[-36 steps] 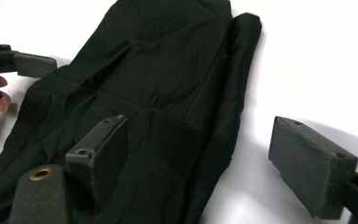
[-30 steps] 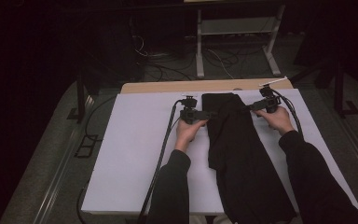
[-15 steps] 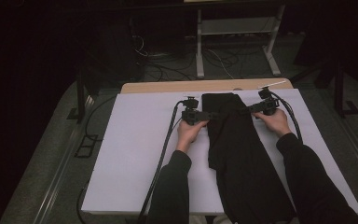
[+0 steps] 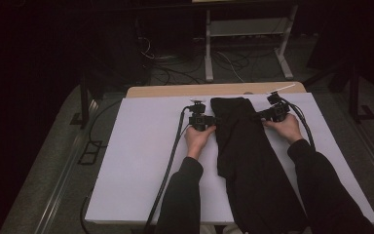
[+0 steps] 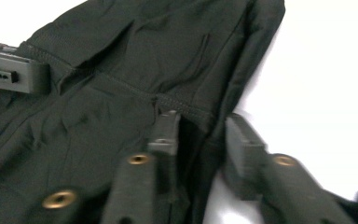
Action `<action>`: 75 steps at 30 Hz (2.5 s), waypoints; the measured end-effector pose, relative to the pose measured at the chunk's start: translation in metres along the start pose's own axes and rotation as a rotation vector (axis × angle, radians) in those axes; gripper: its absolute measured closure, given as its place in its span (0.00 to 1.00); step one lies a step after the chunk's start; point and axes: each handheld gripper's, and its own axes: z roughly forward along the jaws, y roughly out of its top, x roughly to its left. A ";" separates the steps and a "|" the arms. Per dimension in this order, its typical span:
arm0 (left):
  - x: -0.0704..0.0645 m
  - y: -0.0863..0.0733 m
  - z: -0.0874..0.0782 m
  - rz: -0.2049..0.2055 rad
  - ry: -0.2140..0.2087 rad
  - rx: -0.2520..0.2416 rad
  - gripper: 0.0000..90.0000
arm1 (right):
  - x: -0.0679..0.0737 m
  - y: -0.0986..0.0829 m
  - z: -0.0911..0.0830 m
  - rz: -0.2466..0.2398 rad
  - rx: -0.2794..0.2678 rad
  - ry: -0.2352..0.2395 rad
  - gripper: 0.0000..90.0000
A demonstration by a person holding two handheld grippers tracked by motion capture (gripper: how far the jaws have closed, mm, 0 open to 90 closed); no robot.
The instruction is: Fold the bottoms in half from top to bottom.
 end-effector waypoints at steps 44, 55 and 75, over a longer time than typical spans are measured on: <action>-0.055 -0.020 -0.059 0.196 -0.158 -0.038 0.97 | 0.049 -0.064 -0.081 0.029 -0.188 0.090 0.93; -0.066 -0.042 -0.066 0.183 -0.205 -0.057 0.97 | 0.060 -0.089 -0.091 0.003 -0.219 0.096 0.93; -0.092 -0.076 -0.089 0.244 -0.271 -0.054 0.96 | 0.075 -0.117 -0.110 -0.014 -0.220 0.143 0.93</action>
